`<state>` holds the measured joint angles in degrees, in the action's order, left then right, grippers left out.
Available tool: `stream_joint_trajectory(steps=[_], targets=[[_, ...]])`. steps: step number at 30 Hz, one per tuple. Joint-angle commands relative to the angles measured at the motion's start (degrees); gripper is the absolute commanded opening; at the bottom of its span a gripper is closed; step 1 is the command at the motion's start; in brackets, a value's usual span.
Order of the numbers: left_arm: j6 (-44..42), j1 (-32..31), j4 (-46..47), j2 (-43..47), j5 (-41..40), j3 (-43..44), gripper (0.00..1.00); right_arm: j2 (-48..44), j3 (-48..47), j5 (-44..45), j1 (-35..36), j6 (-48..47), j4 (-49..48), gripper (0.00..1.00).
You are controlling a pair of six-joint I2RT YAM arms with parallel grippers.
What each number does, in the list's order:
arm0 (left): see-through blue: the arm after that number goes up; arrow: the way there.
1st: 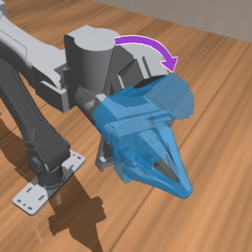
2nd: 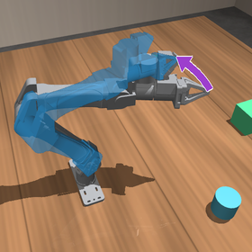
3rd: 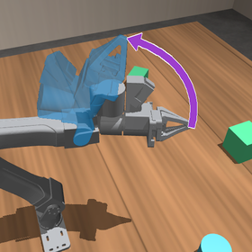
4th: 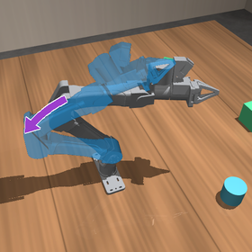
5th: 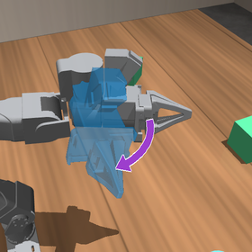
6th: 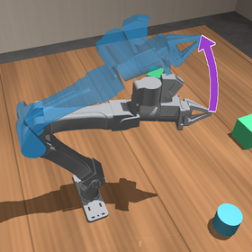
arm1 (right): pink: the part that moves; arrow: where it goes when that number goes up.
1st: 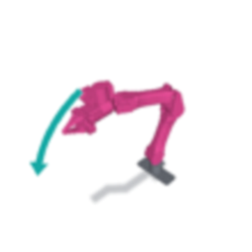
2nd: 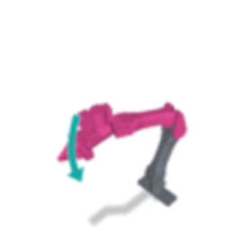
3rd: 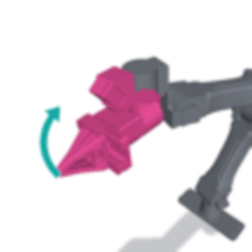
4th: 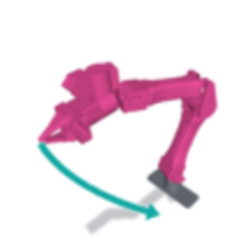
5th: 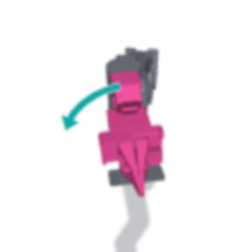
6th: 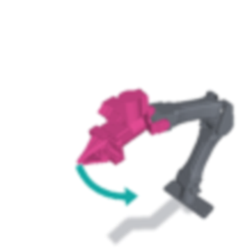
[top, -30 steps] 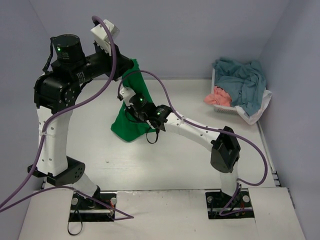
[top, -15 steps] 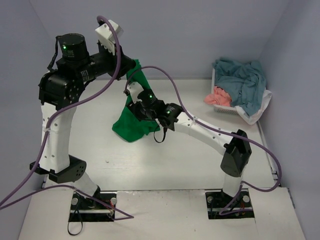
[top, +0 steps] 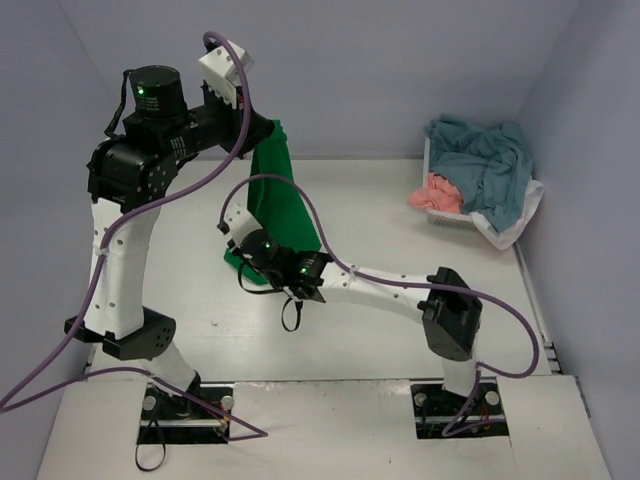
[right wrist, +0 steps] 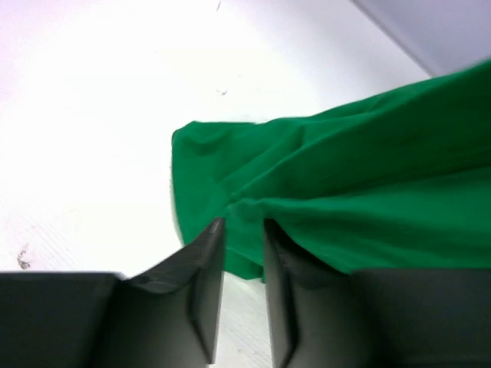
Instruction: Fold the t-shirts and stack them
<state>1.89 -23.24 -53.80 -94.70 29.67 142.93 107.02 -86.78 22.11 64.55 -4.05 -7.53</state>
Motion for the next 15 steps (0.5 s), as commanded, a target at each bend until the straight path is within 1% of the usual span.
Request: stream_joint_trajectory(steps=[1,2,7,9,10,12,13,15], targets=[[-0.66,0.04,3.79,1.79,-0.23,2.44,0.00,2.13,-1.02,6.10,-0.74,2.03,-7.06,0.21],[-0.75,-0.05,3.79,2.14,-0.23,2.35,0.00,2.22,-0.93,6.63,-0.92,2.03,-7.50,0.16],[-1.45,-0.05,3.35,3.29,-0.14,1.82,0.00,1.79,-0.84,8.21,-2.67,0.89,-8.29,0.16],[-1.54,-0.05,3.18,3.46,-0.14,1.82,0.00,1.09,-0.84,8.56,-3.38,0.63,-8.38,0.09],[-1.63,-0.05,3.18,3.64,-0.14,1.74,0.00,0.82,-1.19,8.39,-4.25,0.71,-8.38,0.09],[-1.63,-0.05,3.18,3.73,0.04,1.56,0.00,0.12,-1.55,7.26,-4.96,0.54,-8.03,0.16],[-1.63,-0.05,3.26,3.90,0.04,1.38,0.00,-0.49,-1.46,6.29,-5.31,0.89,-7.77,0.33],[-1.80,-0.05,3.09,3.99,-0.14,1.12,0.00,-2.16,-0.85,5.84,-5.32,0.54,-7.68,0.52]])
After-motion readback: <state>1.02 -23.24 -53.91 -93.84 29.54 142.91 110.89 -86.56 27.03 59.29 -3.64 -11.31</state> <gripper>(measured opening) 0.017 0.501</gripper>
